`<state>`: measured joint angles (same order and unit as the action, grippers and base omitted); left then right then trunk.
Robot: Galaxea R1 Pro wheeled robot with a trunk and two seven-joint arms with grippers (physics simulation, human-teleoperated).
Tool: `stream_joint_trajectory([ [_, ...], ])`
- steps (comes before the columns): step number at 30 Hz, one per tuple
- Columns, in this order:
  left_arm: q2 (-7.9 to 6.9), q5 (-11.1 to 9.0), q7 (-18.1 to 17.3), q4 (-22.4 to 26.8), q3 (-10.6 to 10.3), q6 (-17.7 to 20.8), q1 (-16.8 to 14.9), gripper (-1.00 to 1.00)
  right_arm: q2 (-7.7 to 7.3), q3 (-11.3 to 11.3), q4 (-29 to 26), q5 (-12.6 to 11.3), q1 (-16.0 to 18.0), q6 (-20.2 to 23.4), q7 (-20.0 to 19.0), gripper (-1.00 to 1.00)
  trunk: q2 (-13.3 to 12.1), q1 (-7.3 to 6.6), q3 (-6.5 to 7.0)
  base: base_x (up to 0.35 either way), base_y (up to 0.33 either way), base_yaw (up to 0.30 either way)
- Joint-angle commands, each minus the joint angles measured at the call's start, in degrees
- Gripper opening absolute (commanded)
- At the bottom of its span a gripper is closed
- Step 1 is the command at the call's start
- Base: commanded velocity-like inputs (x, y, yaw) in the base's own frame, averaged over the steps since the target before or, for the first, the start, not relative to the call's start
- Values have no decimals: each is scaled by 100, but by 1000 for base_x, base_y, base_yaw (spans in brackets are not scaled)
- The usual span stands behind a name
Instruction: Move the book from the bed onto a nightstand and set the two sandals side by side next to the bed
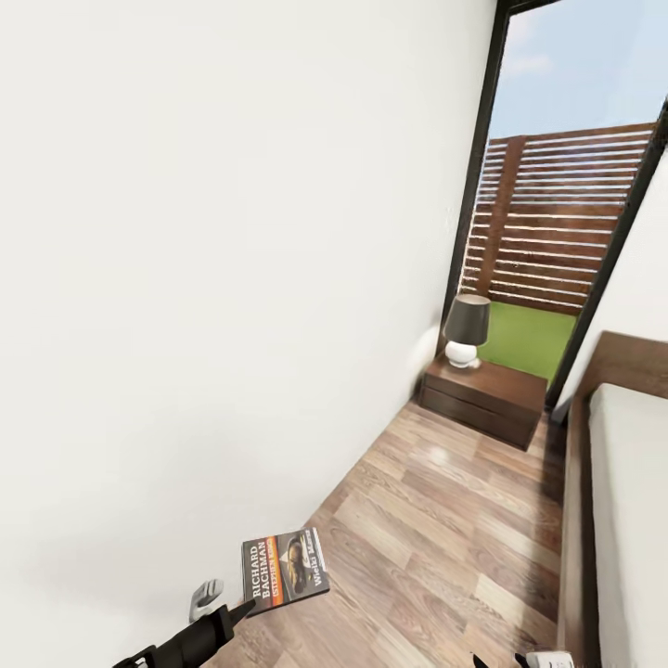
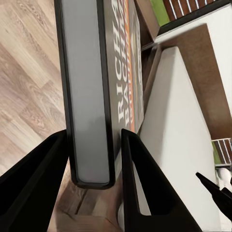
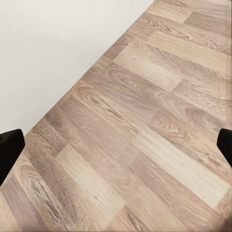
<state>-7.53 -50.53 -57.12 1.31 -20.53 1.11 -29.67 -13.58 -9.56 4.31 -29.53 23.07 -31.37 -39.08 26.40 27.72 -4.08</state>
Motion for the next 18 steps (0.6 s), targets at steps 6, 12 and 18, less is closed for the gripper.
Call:
stream_joint_trajectory([
  [6,-3,-53,-19,1,-47,12,-3,-100,2,-48,26,-61,13,-27,-38,100,12,3,-12,2,4,-276],
  [12,-3,-53,-26,1,-47,12,-3,-100,2,-48,26,-61,13,-27,-35,100,12,3,-12,0,0,-211],
  [18,-3,-53,-27,1,-47,12,-3,-100,2,-47,26,-61,13,-27,-30,100,12,3,-12,0,0,-25],
])
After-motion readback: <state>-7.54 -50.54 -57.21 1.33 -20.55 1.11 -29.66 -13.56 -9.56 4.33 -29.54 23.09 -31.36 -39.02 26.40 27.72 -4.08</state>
